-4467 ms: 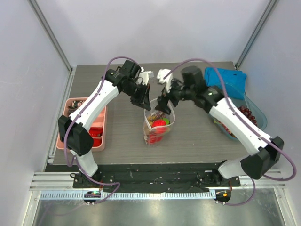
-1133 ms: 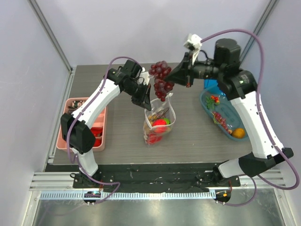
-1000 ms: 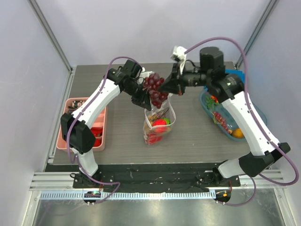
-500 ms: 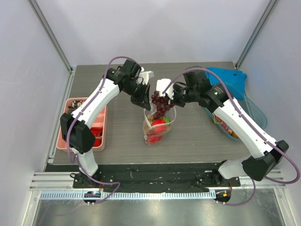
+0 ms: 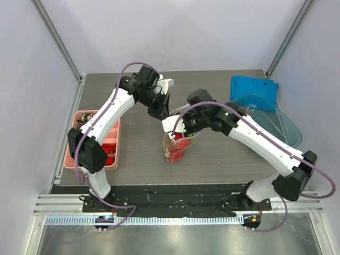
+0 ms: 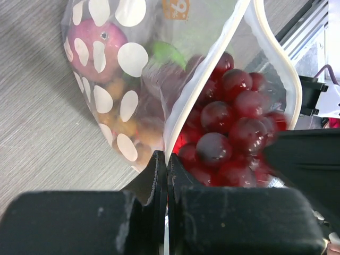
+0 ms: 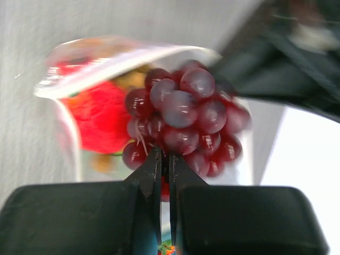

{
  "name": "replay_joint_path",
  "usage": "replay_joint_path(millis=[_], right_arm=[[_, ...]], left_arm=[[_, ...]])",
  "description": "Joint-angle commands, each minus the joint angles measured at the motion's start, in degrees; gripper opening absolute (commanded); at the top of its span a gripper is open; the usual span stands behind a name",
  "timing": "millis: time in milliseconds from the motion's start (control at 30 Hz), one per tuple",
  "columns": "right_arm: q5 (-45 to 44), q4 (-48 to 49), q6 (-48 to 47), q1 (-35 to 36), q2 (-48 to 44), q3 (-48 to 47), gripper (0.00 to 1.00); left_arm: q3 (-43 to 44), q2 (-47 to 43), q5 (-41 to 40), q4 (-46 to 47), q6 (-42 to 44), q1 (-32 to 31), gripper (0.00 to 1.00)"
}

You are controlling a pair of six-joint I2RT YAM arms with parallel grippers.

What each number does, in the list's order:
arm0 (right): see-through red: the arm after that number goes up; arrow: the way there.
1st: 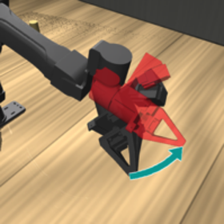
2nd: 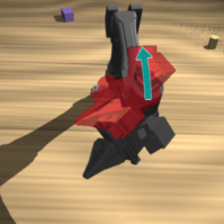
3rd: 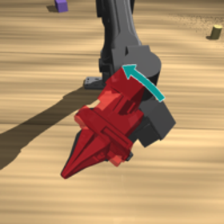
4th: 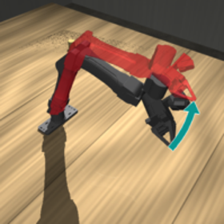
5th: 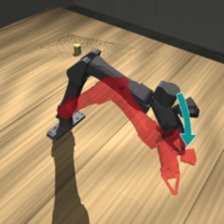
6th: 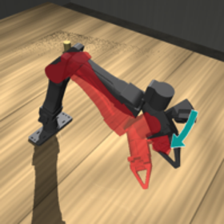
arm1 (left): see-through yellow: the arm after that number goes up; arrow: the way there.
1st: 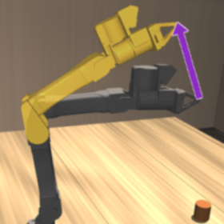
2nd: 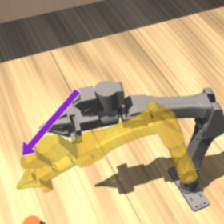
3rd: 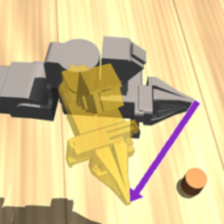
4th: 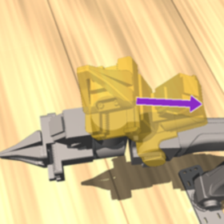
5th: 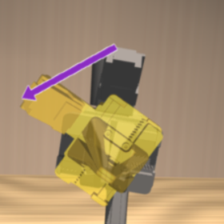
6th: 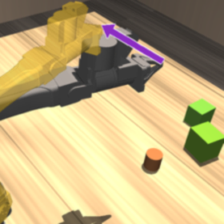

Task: Place the food in the zip-top bag and seal the zipper
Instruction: Place the fake fruit in the zipper food storage bag.

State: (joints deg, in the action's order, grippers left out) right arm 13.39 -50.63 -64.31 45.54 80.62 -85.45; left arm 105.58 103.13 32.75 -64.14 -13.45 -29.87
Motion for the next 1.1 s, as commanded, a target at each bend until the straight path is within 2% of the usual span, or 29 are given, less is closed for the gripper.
replay_joint_path(millis=[0, 167, 300, 333, 400, 433, 467, 533, 667, 733, 833, 967, 1000, 1067], right_arm=[[-3.54, -1.13, -3.45, 0.69, 3.66, 1.07, 0.01], [-6.96, 0.09, -1.52, 0.87, 6.65, 1.34, 0.01], [-13.1, 2.29, 1.2, 1.13, 7.71, -0.85, 0.01], [-13.12, 1.68, 1.3, 1.91, 7.8, -1.47, 0.03], [-18.02, 0.71, 2.86, 3.23, 7.45, -2.17, 0.15], [-18.57, 0.54, 4.18, 3.94, 6.75, -2.7, 0.34], [-18.4, -0.08, 5.76, 4.47, 6.4, -3.57, 0.46], [-16.56, -1.74, 10.42, 4.47, 5.34, -8.14, 0.61], [-14.97, -5.17, 17.72, 4.38, 3.15, -14.47, 0.67], [-14.88, -5.35, 21.75, 4.38, 1.65, -14.4, 0.72], [-15.85, -4.65, 29.03, 3.33, -0.63, -12.38, 0.73], [-13.66, -5.09, 38.87, -2.11, -1.52, -8.34, 0.74], [-8.95, -5.35, 40.57, -3.51, -1.26, -7.55, 0.74], [-6.11, -5.88, 45.39, -7.47, -0.47, -7.19, 0.75]], left_arm=[[2.0, -0.56, 2.84, -0.02, 0.0, 0.42, 0.0], [1.56, -0.83, 3.37, -0.37, 0.27, 1.04, 0.0], [1.12, -0.92, 3.46, -0.46, 0.71, 1.22, 0.0], [1.03, -1.0, 3.46, -0.37, 0.71, 1.22, 0.0], [0.86, -0.92, 3.46, -0.28, 0.71, 1.22, 0.0], [0.68, -0.92, 3.37, -0.11, 0.62, 1.13, 0.0], [0.85, -0.92, 3.46, 0.15, 0.45, 1.21, 0.0], [0.86, -1.0, 3.46, 0.33, 0.18, 1.21, 0.0], [0.5, -1.35, 3.46, 0.77, -0.17, 1.22, 0.0], [0.59, -1.44, 3.46, 0.68, -0.08, 1.22, 0.0], [0.42, -1.62, 3.37, 0.94, -0.26, 1.22, 0.0], [-0.02, -1.79, 3.63, 1.3, -0.61, 1.22, 0.01], [-0.2, -1.79, 3.72, 1.47, -0.7, 1.22, 0.01], [-0.55, -2.14, 3.63, 1.74, -0.87, 1.22, 0.01]])
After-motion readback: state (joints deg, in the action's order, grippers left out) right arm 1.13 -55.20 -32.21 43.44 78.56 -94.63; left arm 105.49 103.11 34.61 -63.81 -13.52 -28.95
